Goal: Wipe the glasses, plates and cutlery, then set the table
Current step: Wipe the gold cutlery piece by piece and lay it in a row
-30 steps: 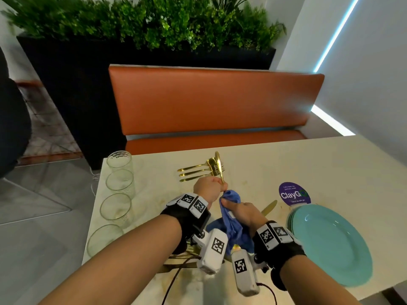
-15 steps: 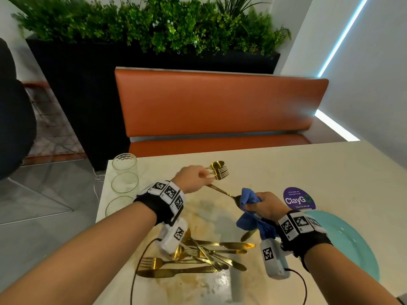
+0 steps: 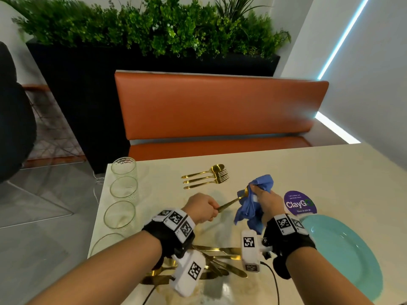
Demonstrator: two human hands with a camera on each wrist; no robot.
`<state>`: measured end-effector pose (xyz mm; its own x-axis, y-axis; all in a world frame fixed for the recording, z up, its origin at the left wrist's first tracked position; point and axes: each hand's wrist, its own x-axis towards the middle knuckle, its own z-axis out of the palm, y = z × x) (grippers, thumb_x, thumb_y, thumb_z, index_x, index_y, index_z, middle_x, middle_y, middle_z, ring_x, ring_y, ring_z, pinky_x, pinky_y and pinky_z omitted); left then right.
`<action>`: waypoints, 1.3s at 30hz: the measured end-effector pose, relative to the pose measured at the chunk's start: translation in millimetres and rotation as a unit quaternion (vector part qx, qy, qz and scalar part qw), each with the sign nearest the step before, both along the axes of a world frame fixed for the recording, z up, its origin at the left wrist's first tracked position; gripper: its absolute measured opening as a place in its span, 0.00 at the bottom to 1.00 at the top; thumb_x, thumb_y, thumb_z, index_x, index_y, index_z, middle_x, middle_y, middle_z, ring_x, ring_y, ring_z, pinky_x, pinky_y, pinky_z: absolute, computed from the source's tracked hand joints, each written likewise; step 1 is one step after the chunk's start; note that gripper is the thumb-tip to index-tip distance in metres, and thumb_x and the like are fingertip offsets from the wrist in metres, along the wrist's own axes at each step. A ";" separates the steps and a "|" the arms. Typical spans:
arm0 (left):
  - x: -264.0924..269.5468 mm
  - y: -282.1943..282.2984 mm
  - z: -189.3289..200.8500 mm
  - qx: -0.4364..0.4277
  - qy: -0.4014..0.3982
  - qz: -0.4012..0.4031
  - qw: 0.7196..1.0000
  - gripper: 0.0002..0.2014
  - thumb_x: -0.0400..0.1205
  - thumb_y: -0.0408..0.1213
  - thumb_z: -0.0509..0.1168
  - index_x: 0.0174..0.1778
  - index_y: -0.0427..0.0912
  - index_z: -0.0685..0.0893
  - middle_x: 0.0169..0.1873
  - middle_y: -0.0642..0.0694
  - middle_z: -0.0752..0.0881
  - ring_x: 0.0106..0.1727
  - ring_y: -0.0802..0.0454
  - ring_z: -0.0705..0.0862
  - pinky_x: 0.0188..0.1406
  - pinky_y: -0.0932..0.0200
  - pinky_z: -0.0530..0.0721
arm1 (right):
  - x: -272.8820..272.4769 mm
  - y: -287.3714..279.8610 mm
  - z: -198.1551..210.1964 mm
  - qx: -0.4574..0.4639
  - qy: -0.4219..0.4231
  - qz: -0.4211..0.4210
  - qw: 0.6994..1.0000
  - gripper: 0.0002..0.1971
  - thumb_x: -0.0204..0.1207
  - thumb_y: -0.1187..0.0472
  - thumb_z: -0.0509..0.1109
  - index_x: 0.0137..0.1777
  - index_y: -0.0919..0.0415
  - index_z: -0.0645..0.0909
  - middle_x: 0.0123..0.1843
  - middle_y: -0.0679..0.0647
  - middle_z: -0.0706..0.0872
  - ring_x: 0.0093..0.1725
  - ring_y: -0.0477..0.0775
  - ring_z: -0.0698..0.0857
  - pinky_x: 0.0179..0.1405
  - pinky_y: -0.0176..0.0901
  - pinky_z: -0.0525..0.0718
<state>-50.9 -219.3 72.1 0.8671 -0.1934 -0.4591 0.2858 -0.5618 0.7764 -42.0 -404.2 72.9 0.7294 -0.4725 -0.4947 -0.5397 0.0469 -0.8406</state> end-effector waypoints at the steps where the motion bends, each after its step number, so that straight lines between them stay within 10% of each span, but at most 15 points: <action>1: -4.9 -6.3 -2.9 -0.008 0.005 0.012 1.000 0.11 0.80 0.26 0.66 0.57 0.35 0.86 0.45 0.42 0.86 0.39 0.55 0.82 0.44 0.64 0.84 | 0.5 2.3 -3.4 0.040 0.003 -0.019 0.999 0.12 0.69 0.56 0.77 0.37 0.63 0.79 0.34 0.58 0.82 0.35 0.58 0.80 0.34 0.45 0.76; 5: -16.1 -21.1 -10.4 -0.036 0.018 0.047 0.998 0.10 0.80 0.26 0.65 0.55 0.34 0.87 0.51 0.36 0.87 0.41 0.51 0.81 0.47 0.60 0.83 | -2.8 7.7 -3.8 0.050 -0.009 -0.039 0.998 0.13 0.69 0.56 0.77 0.34 0.60 0.76 0.37 0.60 0.83 0.36 0.58 0.81 0.36 0.47 0.79; 8: -13.8 -21.7 -7.3 -0.053 0.032 0.044 0.997 0.11 0.80 0.26 0.65 0.58 0.34 0.85 0.54 0.37 0.87 0.43 0.52 0.82 0.51 0.60 0.84 | -2.2 -3.5 3.0 -0.097 -0.024 0.035 0.994 0.12 0.69 0.56 0.76 0.33 0.61 0.78 0.42 0.64 0.85 0.44 0.63 0.83 0.48 0.57 0.82; 12: -4.1 -23.1 -1.5 -0.065 0.025 0.041 0.997 0.12 0.80 0.26 0.65 0.59 0.33 0.85 0.47 0.41 0.86 0.38 0.58 0.81 0.42 0.68 0.83 | 2.3 -18.9 16.8 -0.237 -0.021 0.088 0.967 0.16 0.73 0.51 0.72 0.38 0.66 0.80 0.39 0.63 0.83 0.40 0.61 0.80 0.40 0.49 0.76; 15: -1.9 -28.4 0.0 -0.065 0.022 0.046 0.997 0.11 0.81 0.26 0.64 0.58 0.33 0.85 0.44 0.42 0.86 0.38 0.56 0.82 0.43 0.66 0.83 | -1.3 -17.0 18.0 -0.154 -0.018 0.010 0.988 0.21 0.73 0.50 0.72 0.49 0.71 0.81 0.40 0.63 0.81 0.40 0.61 0.79 0.41 0.50 0.76; 21: -5.4 -41.8 -0.1 -0.070 0.021 0.061 0.995 0.11 0.80 0.25 0.64 0.54 0.33 0.88 0.54 0.33 0.87 0.57 0.37 0.85 0.61 0.46 0.84 | -14.2 20.7 -0.2 0.069 0.028 0.035 0.997 0.14 0.72 0.55 0.74 0.41 0.65 0.78 0.36 0.59 0.83 0.35 0.56 0.82 0.32 0.43 0.78; 31: -7.9 -37.2 -8.5 -0.125 0.111 0.045 0.985 0.06 0.81 0.32 0.67 0.51 0.36 0.86 0.38 0.43 0.85 0.38 0.53 0.84 0.34 0.67 0.79 | -23.5 22.5 -10.4 -0.051 0.038 0.157 0.985 0.11 0.71 0.55 0.75 0.34 0.62 0.83 0.39 0.63 0.87 0.45 0.65 0.86 0.55 0.58 0.84; 37: 19.6 -37.4 -5.2 0.009 0.035 0.001 0.999 0.13 0.83 0.37 0.62 0.58 0.37 0.86 0.53 0.41 0.87 0.49 0.49 0.83 0.53 0.56 0.81 | -18.1 12.3 -15.2 -0.104 0.050 0.191 0.975 0.11 0.75 0.56 0.71 0.34 0.60 0.79 0.36 0.58 0.84 0.39 0.59 0.83 0.42 0.48 0.80; 39: 29.1 -41.7 -4.5 -0.014 0.022 0.013 1.000 0.10 0.84 0.35 0.60 0.54 0.41 0.85 0.49 0.40 0.86 0.41 0.50 0.80 0.45 0.59 0.79 | -17.8 15.0 -15.8 -0.105 0.055 0.229 0.966 0.07 0.75 0.59 0.71 0.39 0.61 0.80 0.38 0.57 0.84 0.37 0.54 0.81 0.37 0.43 0.79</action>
